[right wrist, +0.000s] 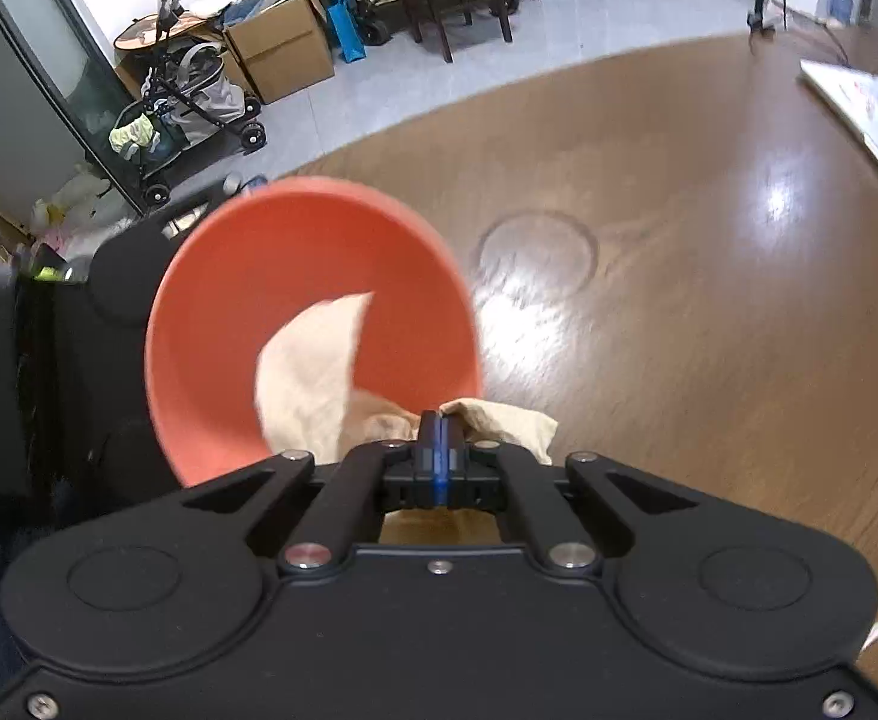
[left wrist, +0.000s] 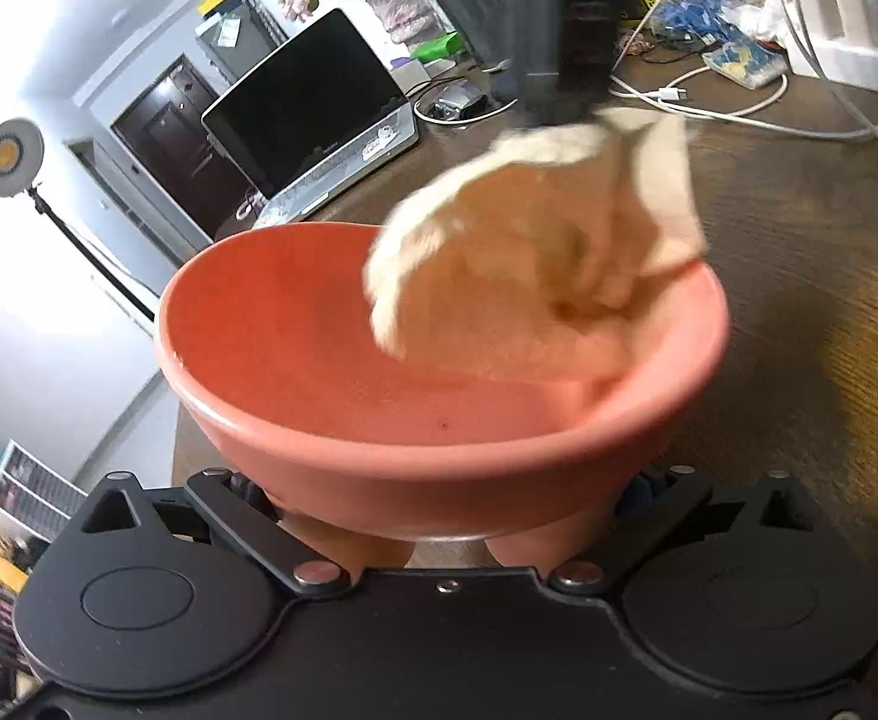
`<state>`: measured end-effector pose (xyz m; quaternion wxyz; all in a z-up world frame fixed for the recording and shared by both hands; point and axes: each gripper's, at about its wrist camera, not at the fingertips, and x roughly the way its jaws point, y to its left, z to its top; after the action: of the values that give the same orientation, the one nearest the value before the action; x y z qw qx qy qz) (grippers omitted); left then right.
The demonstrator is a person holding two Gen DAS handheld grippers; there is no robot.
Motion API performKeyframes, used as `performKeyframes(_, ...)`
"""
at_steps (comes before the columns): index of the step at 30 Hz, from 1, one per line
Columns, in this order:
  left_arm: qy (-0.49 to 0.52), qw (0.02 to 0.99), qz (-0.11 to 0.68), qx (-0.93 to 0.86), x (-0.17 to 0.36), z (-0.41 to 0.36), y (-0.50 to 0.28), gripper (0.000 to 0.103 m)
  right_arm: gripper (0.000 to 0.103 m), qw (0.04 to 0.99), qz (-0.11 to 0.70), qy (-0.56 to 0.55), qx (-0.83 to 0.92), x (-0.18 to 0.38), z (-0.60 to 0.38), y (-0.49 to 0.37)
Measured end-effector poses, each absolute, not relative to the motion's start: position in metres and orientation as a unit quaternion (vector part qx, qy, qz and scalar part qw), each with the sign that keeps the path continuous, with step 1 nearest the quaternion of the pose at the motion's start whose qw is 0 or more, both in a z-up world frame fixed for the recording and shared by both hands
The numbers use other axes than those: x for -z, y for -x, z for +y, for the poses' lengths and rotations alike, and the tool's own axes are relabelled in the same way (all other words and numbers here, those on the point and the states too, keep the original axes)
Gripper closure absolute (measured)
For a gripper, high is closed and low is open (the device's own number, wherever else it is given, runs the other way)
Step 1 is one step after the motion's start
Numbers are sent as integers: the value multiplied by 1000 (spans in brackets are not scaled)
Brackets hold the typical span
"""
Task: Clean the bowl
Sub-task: 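Wipe the bowl's inside with the paper towel in the right gripper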
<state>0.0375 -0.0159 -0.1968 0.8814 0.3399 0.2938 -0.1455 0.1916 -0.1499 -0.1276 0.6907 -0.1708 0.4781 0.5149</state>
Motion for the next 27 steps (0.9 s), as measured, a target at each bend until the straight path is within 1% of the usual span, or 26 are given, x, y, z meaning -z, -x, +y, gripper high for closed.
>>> performKeyframes(6,-330,883,300,147,195,-11,-38,5,103,667,475,179,-544,127,-145,-153)
performKeyframes(12,-331,883,300,142,194,-11,-35,4,103,657,471,115,-577,113,-121,-146)
performKeyframes(17,-336,884,296,138,195,-10,-31,4,103,672,449,89,-582,93,-105,-167)
performKeyframes(22,-333,884,297,137,194,-9,-30,4,103,700,430,88,-563,83,-102,-202)
performKeyframes(27,-330,885,299,135,194,-8,-31,4,103,718,442,116,-525,91,-112,-230)
